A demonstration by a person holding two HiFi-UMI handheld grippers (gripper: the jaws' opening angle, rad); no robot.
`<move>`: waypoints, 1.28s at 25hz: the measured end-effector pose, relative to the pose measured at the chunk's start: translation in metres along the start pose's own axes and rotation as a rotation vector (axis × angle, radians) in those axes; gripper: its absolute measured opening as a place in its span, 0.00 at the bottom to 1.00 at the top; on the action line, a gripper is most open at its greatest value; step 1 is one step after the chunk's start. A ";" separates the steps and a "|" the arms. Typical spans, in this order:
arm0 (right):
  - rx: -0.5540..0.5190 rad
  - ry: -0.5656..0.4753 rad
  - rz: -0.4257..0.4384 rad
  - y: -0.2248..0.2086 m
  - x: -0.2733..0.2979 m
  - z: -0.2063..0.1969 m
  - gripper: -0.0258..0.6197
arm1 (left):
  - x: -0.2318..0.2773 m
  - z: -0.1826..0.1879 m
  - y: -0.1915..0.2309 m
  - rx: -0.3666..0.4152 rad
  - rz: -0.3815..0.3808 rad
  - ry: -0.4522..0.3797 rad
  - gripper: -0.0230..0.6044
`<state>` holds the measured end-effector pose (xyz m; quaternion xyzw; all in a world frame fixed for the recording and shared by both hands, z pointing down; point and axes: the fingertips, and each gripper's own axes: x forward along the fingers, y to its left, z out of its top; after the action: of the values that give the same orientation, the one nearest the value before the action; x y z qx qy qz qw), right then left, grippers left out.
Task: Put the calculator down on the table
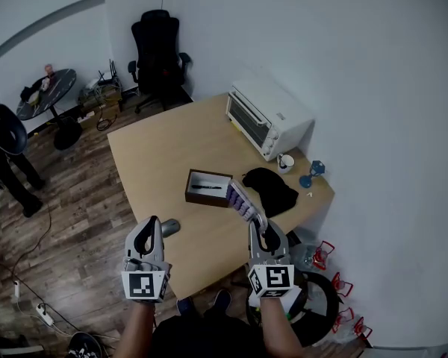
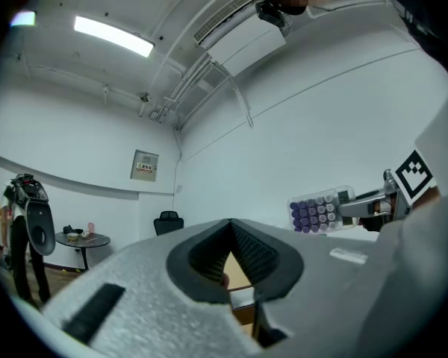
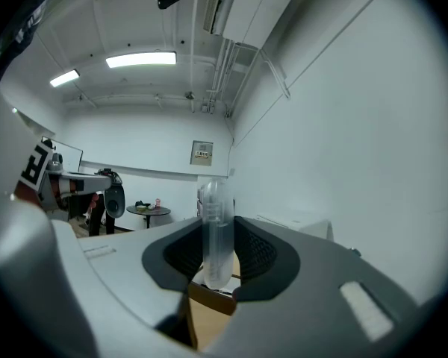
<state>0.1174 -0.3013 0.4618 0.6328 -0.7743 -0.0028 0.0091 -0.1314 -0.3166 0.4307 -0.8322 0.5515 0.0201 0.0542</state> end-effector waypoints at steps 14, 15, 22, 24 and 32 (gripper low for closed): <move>1.446 0.002 0.027 -0.031 0.012 -0.086 0.21 | 0.014 -0.008 -0.002 -0.013 0.027 0.007 0.03; 1.518 0.002 0.021 -0.031 0.012 -0.093 0.21 | 0.014 -0.007 -0.002 -0.011 0.027 0.005 0.03; 1.565 0.025 -0.013 -0.032 0.015 -0.122 0.21 | 0.016 -0.008 -0.004 -0.005 0.025 0.004 0.03; 1.578 0.058 -0.042 -0.032 0.017 -0.145 0.21 | 0.016 -0.009 -0.004 -0.006 0.024 0.003 0.03; 1.547 0.203 -0.163 -0.033 0.019 -0.247 0.21 | 0.014 -0.014 -0.004 -0.022 0.031 0.019 0.03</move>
<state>0.1500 -0.3251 0.7082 0.5113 -0.5029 0.5945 -0.3636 -0.1222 -0.3291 0.4435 -0.8241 0.5647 0.0191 0.0397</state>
